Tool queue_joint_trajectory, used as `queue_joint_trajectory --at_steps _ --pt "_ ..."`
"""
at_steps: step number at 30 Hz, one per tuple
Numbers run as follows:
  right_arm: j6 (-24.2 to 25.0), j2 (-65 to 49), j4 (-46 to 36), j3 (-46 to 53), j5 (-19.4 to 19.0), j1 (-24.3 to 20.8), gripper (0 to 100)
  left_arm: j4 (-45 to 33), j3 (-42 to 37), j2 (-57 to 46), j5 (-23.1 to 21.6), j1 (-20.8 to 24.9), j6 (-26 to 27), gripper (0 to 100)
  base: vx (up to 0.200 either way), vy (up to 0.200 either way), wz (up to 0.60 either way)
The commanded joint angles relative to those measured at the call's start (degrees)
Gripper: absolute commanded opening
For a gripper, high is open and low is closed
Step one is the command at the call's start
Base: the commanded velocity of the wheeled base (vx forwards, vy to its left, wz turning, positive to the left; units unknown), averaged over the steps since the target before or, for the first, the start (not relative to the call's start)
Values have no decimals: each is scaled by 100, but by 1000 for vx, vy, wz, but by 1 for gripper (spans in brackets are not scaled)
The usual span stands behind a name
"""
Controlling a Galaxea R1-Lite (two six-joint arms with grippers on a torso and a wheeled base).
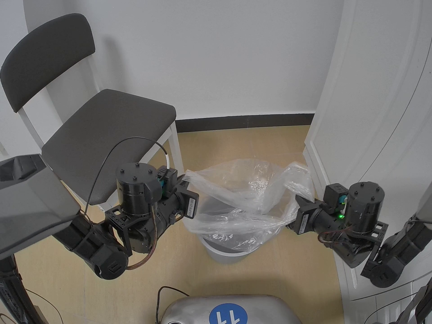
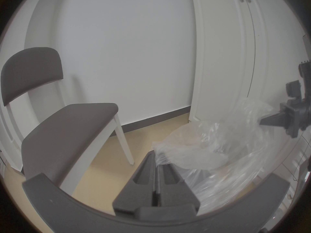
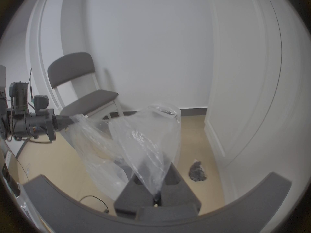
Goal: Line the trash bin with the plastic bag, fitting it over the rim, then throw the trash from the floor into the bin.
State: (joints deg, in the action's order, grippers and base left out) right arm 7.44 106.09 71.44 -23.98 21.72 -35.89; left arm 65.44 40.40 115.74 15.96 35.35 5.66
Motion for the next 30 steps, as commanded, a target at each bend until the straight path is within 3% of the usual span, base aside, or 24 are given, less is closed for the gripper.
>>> queue_joint_trajectory --at_steps 1,6,19,25,30 --pt "258 1396 1048 16 7 -401 0 399 -67 291 21 341 6 0 0 0 0" --pt "337 2108 1856 -116 7 -463 0 813 -50 494 30 402 23 0 0 0 0" --pt "443 2363 1856 -256 -19 -340 0 892 293 916 21 402 -56 0 0 0 0" --pt "364 2143 1856 -256 -28 47 0 1278 513 1197 57 332 -100 0 0 0 0" --pt "83 1273 1276 -54 -28 390 0 1190 680 810 48 -327 -65 0 0 0 0"
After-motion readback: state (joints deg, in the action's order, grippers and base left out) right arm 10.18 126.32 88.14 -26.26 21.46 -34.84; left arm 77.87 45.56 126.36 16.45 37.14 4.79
